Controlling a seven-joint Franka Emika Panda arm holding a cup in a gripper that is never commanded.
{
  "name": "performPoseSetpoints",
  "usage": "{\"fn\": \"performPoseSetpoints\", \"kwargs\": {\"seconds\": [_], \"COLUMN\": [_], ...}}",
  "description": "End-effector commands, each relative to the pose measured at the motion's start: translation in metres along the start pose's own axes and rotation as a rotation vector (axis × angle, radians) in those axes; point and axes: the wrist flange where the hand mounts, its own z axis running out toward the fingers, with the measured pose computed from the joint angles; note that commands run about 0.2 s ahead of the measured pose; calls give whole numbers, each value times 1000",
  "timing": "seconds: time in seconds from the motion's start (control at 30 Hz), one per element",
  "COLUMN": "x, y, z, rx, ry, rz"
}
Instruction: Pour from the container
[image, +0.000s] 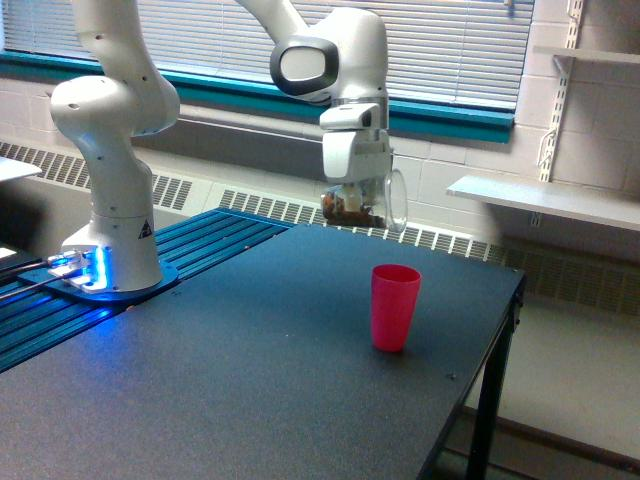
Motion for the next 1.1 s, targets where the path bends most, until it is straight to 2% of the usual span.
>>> {"fn": "performPoseSetpoints", "kwargs": {"seconds": [0.03, 0.77, 1.1], "x": [-11, -14, -10], "y": [2, 3, -6], "z": [5, 38, 45], "rx": [-23, -110, -135], "ry": [-14, -73, -83], "rz": [-19, -62, -80]}}
